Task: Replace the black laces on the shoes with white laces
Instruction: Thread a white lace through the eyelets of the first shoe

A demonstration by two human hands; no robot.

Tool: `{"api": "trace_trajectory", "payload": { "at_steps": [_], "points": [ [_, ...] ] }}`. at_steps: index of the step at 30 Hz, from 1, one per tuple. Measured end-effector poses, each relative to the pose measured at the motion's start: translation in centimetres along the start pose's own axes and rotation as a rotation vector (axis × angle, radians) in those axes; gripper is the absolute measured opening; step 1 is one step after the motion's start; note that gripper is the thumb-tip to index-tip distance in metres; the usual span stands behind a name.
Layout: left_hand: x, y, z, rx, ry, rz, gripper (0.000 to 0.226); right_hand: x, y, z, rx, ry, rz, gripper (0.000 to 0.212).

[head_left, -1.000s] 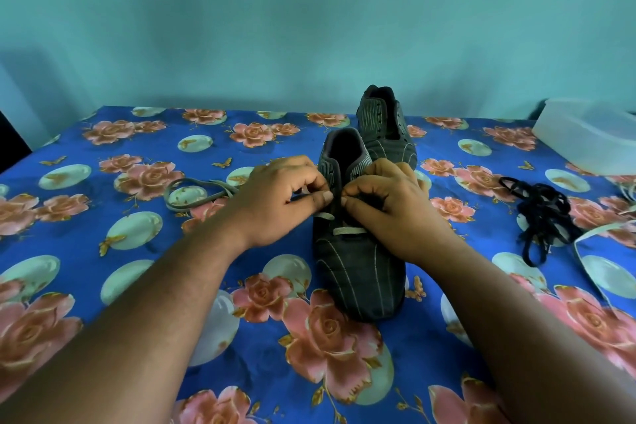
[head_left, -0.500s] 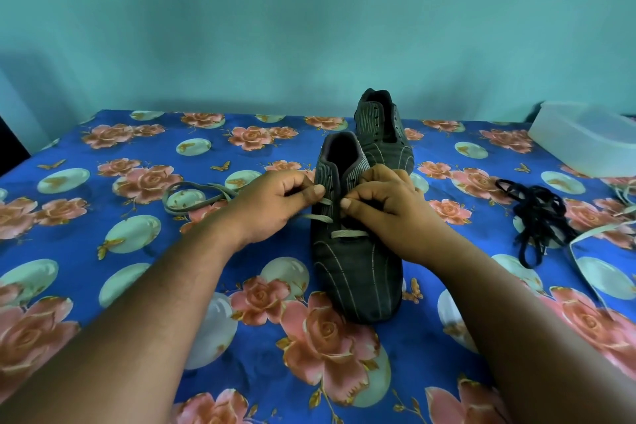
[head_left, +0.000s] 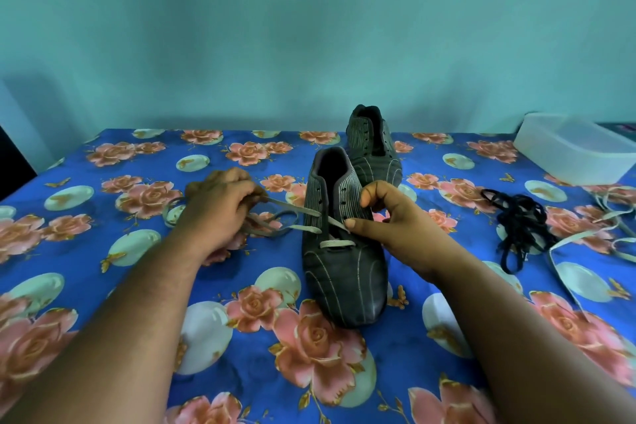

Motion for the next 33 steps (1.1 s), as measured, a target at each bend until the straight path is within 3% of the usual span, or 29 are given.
{"api": "trace_trajectory", "payload": {
  "at_steps": [4,6,8,10,12,15,17,19,22,25,27,30,33],
  "points": [
    [0.3,0.2,0.0,0.045,-0.208,0.276,0.038,-0.4,0.0,-0.4,0.01,0.014,-0.006,0.025],
    [1.1,-0.2,-0.3,0.135,-0.248,0.305,0.052,-0.6,0.0,-0.5,0.015,0.003,0.003,0.023],
    [2.5,-1.1,-0.7,0.253,-0.208,0.274,0.053,-0.9,0.0,-0.6,0.029,-0.038,-0.015,0.02],
    [4.2,-2.1,-1.5,0.264,-0.033,0.103,0.03,-1.3,-0.1,-0.6,0.045,-0.098,-0.068,0.016],
    [5.8,-2.3,-2.9,0.11,0.136,-0.061,0.008,-1.8,-0.1,-0.7,0.05,-0.159,-0.089,0.012],
    [6.9,-1.6,-4.7,-0.126,0.17,-0.014,0.048,-2.4,0.1,-0.8,0.057,-0.264,-0.148,0.008],
    [6.2,-0.9,-5.3,-0.224,0.124,-0.002,0.063,-2.4,0.3,-0.9,0.079,-0.344,-0.29,0.006],
    [5.5,-0.7,-5.5,-0.218,0.1,-0.162,0.064,-2.3,0.6,-0.9,0.059,-0.386,-0.424,0.008],
    [6.0,-2.1,-5.5,-0.119,0.048,-0.409,0.048,-2.3,1.3,-0.9,0.033,-0.38,-0.601,0.034],
    [7.9,-4.1,-5.7,-0.173,0.076,-0.485,0.042,-2.6,2.3,-0.9,0.051,-0.381,-0.769,0.049],
    [9.4,-5.3,-5.9,-0.198,0.144,-0.439,0.045,-3.0,2.8,-0.8,0.094,-0.396,-0.813,0.045],
    [11.8,-7.4,-6.4,-0.253,0.26,-0.376,0.029,-3.3,3.0,-0.9,0.185,-0.465,-0.845,0.026],
    [12.8,-8.6,-6.5,-0.388,0.33,-0.56,0.024,-3.4,2.9,-1.2,0.211,-0.507,-0.826,0.019]
  ]
}}
Point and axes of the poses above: each hand's wrist, its own z-axis towards the middle knuckle, its own y-axis out of the palm, x = y × z, the point moved 2 cm from there along z, towards the middle knuckle, and after that the axes turned 11 degrees about -x, right-handed, at the moved point
